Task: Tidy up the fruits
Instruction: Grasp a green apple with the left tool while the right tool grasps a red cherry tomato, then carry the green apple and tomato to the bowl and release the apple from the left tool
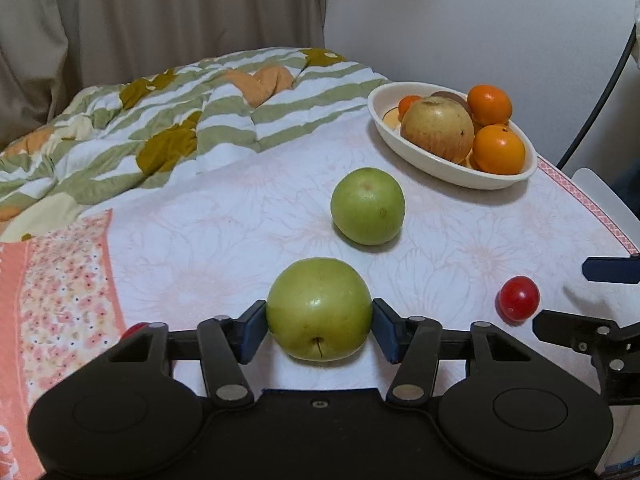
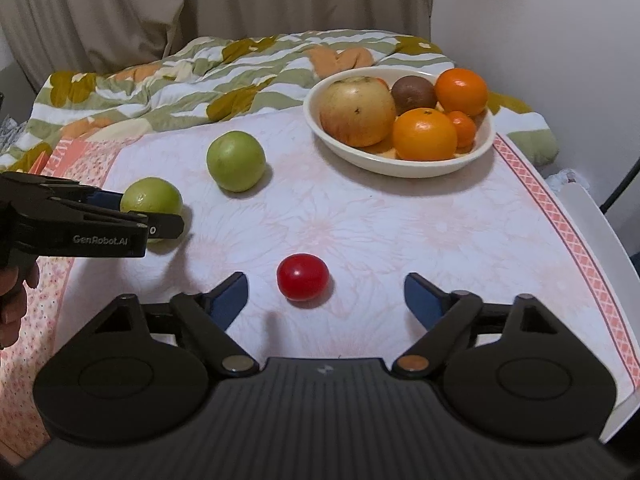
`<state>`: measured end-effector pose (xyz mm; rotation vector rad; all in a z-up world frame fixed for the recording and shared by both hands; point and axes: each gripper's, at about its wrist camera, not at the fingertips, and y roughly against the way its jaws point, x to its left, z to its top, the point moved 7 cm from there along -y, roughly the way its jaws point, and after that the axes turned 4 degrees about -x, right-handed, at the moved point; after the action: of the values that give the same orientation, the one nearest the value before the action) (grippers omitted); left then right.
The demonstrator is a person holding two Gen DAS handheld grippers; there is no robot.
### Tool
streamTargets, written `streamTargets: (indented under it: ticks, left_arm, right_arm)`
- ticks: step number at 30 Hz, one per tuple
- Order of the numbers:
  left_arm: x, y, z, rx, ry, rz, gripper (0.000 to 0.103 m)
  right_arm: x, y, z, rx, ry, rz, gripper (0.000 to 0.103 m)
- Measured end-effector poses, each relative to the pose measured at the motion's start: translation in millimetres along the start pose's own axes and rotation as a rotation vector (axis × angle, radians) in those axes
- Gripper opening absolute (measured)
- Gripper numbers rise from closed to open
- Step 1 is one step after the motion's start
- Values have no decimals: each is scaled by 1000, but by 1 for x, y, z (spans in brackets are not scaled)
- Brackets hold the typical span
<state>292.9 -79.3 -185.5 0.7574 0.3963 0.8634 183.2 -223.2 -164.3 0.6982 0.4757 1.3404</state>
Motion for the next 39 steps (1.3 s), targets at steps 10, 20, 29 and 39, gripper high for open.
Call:
streamTargets:
  ticks: [10, 20, 29, 39]
  left_arm:
    - [3, 6, -7, -10, 19, -9, 60]
    - [11, 22, -20, -5, 39, 20, 60]
    - [18, 47, -30, -22, 80, 53, 60]
    - [7, 89, -23, -87, 140, 53, 60]
  right_arm:
    - [5, -18, -2, 35, 24, 35, 75]
    - [10, -28, -3, 23, 54, 50, 67]
    - [17, -22, -5, 9, 84, 69, 48]
    - [24, 22, 8, -37, 88, 67, 48]
